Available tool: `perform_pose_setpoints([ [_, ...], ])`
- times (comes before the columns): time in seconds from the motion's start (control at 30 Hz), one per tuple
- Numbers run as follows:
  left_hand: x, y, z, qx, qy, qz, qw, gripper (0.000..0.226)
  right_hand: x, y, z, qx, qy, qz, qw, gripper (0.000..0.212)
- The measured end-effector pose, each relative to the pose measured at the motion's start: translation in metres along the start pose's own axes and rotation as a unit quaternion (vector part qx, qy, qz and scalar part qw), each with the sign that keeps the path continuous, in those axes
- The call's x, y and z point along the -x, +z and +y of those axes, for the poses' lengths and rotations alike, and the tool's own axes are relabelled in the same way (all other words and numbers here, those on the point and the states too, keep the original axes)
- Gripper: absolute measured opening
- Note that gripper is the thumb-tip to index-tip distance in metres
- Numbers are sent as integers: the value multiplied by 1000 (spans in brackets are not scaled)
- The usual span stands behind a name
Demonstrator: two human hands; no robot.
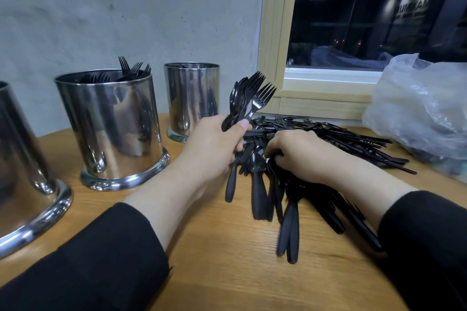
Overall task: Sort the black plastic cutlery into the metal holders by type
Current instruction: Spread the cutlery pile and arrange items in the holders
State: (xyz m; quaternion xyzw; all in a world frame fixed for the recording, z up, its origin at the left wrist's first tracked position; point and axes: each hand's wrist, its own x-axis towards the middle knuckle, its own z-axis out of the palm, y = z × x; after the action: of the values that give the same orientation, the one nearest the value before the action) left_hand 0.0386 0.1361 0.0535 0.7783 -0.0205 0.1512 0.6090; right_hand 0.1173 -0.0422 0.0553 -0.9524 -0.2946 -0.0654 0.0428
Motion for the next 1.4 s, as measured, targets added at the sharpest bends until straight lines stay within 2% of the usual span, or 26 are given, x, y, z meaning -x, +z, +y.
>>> perform_pose_setpoints([
  [0.27, 0, -1, 1, 2, 10, 25, 1000, 24, 5, -26, 13, -93, -23, 50, 994, 24],
  [0.43, -5, -4, -2, -68, 29, 53, 996, 33, 9, -47, 21, -206, -39, 102, 972, 23],
  [0.57, -1, -1, 0, -26, -2, 15, 1000, 26, 12, -55, 21, -278, -37, 141, 950, 15],
  [0.77, 6, 3, 5, -15, -10, -42, 999, 23, 11, -53, 22, -320, 0, 207, 925, 13],
  [0.93, 7, 2, 4, -25, 3, -61, 998, 24, 9, -50, 20, -327, 13, 240, 914, 10],
  [1.23, 7, 2, 5, 13, -26, -96, 995, 27, 2, -46, 17, -327, 14, 270, 905, 9],
  [1.4, 7, 2, 3, 45, -41, -97, 993, 25, 2, -47, 14, -385, -5, 293, 875, 20],
])
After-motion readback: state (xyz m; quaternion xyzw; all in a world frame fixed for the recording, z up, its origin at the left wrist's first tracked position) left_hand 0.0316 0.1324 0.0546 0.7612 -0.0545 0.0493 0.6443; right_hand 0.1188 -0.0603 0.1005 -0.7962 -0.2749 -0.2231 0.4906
